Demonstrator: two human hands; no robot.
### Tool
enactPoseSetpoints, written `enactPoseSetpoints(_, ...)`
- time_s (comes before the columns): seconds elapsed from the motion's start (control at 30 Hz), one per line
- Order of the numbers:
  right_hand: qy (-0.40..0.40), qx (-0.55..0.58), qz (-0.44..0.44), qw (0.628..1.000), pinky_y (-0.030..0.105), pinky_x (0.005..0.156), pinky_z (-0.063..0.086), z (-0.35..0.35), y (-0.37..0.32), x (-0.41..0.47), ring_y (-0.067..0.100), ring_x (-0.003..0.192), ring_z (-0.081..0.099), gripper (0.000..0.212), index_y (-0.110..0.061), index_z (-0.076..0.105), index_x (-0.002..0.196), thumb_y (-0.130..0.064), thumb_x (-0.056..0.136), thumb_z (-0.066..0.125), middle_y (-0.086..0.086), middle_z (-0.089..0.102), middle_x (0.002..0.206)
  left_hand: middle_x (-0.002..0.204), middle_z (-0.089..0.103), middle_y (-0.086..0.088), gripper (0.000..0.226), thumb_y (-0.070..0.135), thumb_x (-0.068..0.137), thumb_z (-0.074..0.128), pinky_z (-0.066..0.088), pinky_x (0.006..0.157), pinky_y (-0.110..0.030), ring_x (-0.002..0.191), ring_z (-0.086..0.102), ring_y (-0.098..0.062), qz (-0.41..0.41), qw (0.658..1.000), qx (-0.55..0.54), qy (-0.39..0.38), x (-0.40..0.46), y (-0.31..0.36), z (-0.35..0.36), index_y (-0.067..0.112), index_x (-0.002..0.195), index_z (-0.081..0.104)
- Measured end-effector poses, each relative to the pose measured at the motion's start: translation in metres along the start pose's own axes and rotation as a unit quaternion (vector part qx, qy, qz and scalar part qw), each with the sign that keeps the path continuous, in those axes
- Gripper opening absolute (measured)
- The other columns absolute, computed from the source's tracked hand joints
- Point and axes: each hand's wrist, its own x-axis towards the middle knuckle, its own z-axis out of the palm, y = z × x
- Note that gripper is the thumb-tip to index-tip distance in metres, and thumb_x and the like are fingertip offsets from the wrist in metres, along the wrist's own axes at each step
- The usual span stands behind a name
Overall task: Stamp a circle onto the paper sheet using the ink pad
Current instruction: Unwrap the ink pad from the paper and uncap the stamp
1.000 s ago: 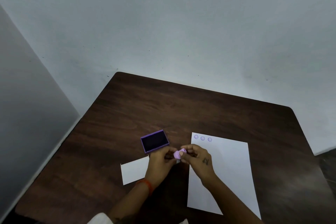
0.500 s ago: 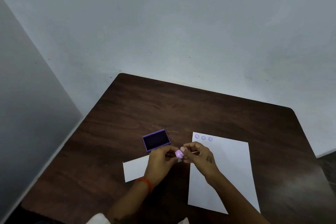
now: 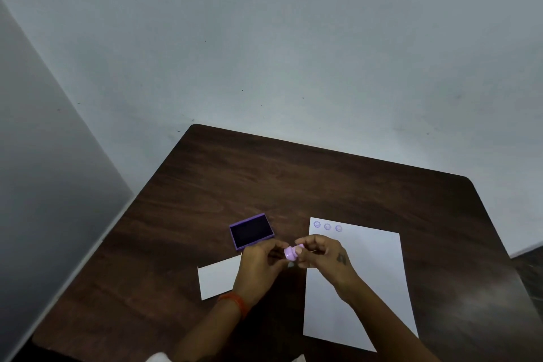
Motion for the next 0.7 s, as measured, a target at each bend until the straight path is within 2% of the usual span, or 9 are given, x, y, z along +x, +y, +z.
enactPoseSetpoints(0.13,0.007,-0.025,0.011,1.0,0.012,0.063,0.053,0.001,-0.001,-0.002,0.013,0.071,0.069,0.024,-0.012,0.07,0.09,-0.034,0.08,0.069,0.003,0.071,0.083,0.077,0.06,0.026,0.011,0.018,0.078,0.072,0.04,0.07,0.006,0.079,0.057,0.02,0.006,1.0,0.015,0.004,0.0,-0.002,0.001,0.019,0.089,0.071)
enactPoseSetpoints(0.27,-0.02,0.009,0.008,1.0,0.025,0.077,0.057,-0.003,-0.002,-0.002,0.024,0.085,0.069,0.019,-0.009,0.071,0.09,-0.025,0.08,0.07,0.01,0.073,0.092,0.077,0.061,0.027,0.01,0.021,0.078,0.072,0.042,0.071,0.004,0.081,0.059,0.016,-0.005,1.0,0.01,-0.004,0.0,-0.003,0.001,0.023,0.087,0.071)
enactPoseSetpoints(0.4,-0.018,0.109,0.063,0.992,0.017,0.068,0.057,-0.009,-0.004,-0.001,0.022,0.086,0.07,0.016,-0.012,0.07,0.095,-0.02,0.081,0.069,0.006,0.072,0.093,0.08,0.062,0.025,0.017,0.015,0.077,0.073,0.04,0.071,0.005,0.078,0.061,0.01,-0.041,0.999,-0.002,-0.004,0.001,-0.006,0.001,0.03,0.083,0.067)
enactPoseSetpoints(0.47,-0.031,0.209,0.116,0.97,0.02,0.068,0.059,-0.013,-0.003,0.0,0.021,0.085,0.072,0.014,-0.01,0.07,0.097,-0.011,0.084,0.065,0.007,0.074,0.093,0.085,0.066,0.018,0.016,0.012,0.077,0.073,0.042,0.071,0.004,0.081,0.062,0.006,-0.057,0.998,-0.013,-0.002,0.002,-0.009,0.002,0.024,0.087,0.068)
enactPoseSetpoints(0.57,-0.044,0.359,0.174,0.916,0.023,0.061,0.06,-0.018,0.0,-0.002,0.02,0.075,0.074,0.02,-0.01,0.076,0.081,0.0,0.086,0.058,0.009,0.078,0.082,0.09,0.068,0.011,0.017,0.011,0.077,0.073,0.047,0.07,-0.002,0.085,0.064,0.0,-0.079,0.997,-0.016,-0.01,0.004,-0.014,0.006,0.02,0.089,0.068)
enactPoseSetpoints(0.7,-0.058,0.462,0.2,0.862,0.026,0.058,0.061,-0.022,0.003,-0.006,0.021,0.073,0.075,0.026,-0.005,0.077,0.077,0.002,0.087,0.054,0.014,0.077,0.084,0.091,0.071,0.007,0.014,0.012,0.077,0.072,0.048,0.077,-0.011,0.086,0.066,-0.005,-0.093,0.995,0.0,-0.046,0.006,-0.019,0.012,0.023,0.085,0.067)
